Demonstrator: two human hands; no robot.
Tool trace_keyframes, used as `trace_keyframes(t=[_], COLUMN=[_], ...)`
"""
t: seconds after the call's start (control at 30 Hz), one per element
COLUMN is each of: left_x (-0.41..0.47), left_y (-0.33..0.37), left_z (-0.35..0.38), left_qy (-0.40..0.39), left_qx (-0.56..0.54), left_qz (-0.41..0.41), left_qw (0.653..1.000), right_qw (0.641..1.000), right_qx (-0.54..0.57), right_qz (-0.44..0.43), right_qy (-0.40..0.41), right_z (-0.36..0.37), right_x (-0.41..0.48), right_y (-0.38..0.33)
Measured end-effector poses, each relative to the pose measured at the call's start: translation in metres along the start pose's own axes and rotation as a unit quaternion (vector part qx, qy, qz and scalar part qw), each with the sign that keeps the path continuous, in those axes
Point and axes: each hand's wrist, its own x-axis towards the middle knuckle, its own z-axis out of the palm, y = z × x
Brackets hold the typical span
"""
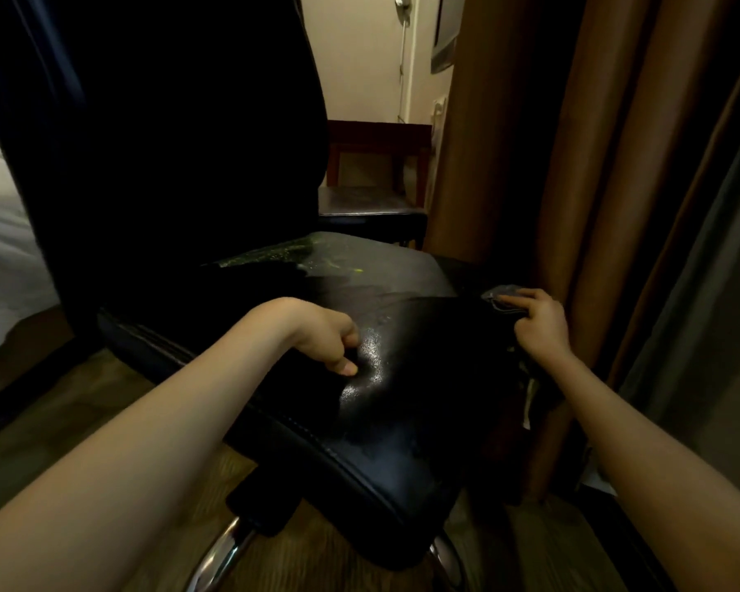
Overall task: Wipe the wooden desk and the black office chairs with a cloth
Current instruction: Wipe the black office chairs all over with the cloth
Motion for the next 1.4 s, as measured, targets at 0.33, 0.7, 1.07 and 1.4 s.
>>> trace_keyframes(t=[0.33,0.7,1.07,1.4], left_x=[-0.012,0.020,0.034,0.027], left_y=[-0.020,0.034,0.022,0.039], left_z=[-0.014,-0.015,-0.012,-0.011], left_qy=[-0.082,0.066,0.028,0.042], left_qx=[0.066,0.045,-0.028,0.015], left_qz=[-0.087,-0.052,-0.066,-0.081], left_qw=[0.991,0.995,0.997,0.996], right_qw=[0.988,0.977,0.964,0.962], right_qx=[0.015,-0.191,-0.137,-0.251], right_qz=[-0.144,-0.052,-0.200,0.076], right_qy=[-0.057,-0.076,-0.106,-0.080], right_z=[-0.028,-0.005,-0.010,-0.014], right_x=[-0.009,0.006,-0.069,0.037], right_y=[-0.084,-0.068,-0.106,0.014])
